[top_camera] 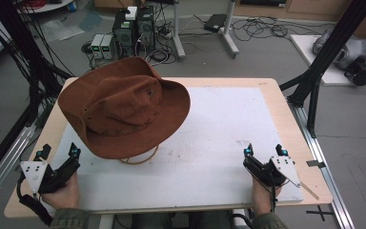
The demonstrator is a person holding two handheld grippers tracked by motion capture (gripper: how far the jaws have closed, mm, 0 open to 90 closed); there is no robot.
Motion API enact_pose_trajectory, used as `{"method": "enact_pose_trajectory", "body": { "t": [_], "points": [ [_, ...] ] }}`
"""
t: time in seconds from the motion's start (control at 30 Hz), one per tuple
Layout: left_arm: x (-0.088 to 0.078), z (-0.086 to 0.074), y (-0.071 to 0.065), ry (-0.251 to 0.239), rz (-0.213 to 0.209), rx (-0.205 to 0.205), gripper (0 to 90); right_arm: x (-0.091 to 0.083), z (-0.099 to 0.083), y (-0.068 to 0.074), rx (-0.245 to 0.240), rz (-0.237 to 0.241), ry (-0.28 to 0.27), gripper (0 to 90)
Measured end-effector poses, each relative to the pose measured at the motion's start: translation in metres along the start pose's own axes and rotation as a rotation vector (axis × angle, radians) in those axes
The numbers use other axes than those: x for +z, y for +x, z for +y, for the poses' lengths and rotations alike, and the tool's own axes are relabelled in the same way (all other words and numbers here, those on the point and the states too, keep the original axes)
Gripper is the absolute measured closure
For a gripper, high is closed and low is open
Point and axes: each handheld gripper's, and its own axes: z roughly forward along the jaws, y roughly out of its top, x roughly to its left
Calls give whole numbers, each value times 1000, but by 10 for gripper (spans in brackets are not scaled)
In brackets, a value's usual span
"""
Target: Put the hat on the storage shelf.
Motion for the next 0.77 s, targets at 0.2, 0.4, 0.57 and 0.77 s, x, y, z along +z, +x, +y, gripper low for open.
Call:
{"method": "enact_pose_trajectory", "body": {
  "t": [0.2,0.4,0.57,0.77],
  "points": [
    [2,-1,1,5,-3,-1,214,2,-1,2,6,9,14,45],
    [2,-2,3,9,-2,-12,214,4,-2,3,-2,21,15,45],
    [2,-2,1,10,-10,-12,215,5,-2,2,2,26,17,45],
    [5,-3,-1,20,-26,-19,218,7,-1,0,20,29,24,46]
  ]
}}
